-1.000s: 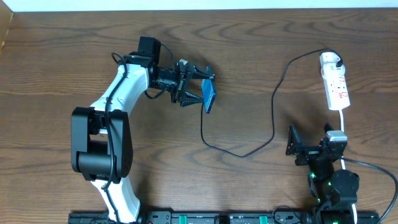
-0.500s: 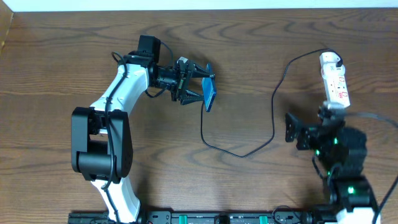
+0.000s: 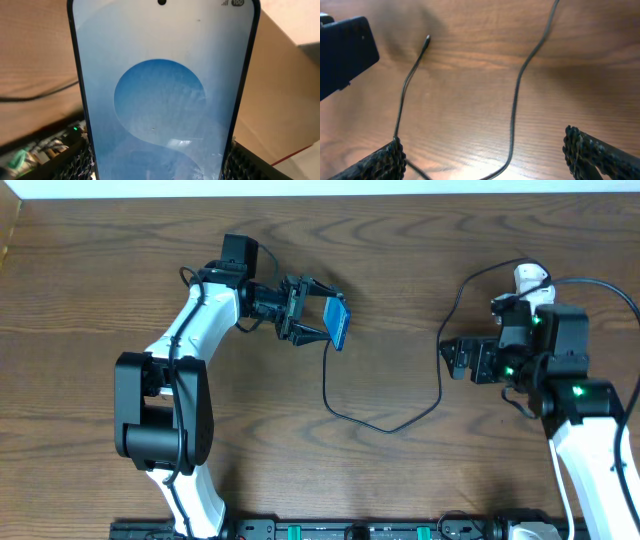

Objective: Plug charger to phone and switch on socket
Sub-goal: 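Move the right gripper forward from rest toward the black cable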

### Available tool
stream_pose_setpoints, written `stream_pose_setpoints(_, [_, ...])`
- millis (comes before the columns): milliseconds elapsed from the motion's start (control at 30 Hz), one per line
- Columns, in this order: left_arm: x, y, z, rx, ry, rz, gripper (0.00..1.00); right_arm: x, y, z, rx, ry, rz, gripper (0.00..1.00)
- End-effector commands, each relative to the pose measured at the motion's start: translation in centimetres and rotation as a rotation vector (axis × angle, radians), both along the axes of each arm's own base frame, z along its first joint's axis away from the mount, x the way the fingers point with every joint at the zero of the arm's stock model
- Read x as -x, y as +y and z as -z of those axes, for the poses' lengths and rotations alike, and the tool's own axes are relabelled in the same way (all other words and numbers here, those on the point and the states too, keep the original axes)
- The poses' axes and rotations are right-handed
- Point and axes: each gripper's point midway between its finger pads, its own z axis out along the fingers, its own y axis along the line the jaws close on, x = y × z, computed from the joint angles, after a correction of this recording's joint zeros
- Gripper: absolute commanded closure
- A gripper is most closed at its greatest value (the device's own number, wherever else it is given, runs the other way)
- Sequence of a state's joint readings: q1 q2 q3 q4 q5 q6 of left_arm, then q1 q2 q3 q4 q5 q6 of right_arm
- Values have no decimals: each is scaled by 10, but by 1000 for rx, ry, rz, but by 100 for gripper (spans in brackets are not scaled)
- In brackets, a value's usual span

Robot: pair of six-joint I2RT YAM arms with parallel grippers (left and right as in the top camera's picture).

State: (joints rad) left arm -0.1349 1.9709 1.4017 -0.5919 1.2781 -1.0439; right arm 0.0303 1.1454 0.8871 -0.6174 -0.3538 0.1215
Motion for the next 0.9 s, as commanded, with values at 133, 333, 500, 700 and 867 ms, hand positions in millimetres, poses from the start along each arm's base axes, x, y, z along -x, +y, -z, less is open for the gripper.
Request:
stream_pose_setpoints(133, [3,-2,-20,46,218,-62,37,-2,27,-5,-112,38,-116,1])
stream_pose_setpoints(333, [3,-2,-20,45,260,-75,38,-2,29,-5,-122,39,-125,1])
stream_pose_setpoints(500, [2,-2,-20,44,277,-82,38,-12,29,-12,-165,25,-62,1])
stream_pose_setpoints(700, [-3,9,-20,48,278,-110,38,-20,26,-5,-210,75,29,2])
stream_pose_setpoints(867, [-6,15,-20,50,277,-124,38,-22,24,7,-219,122,63,5])
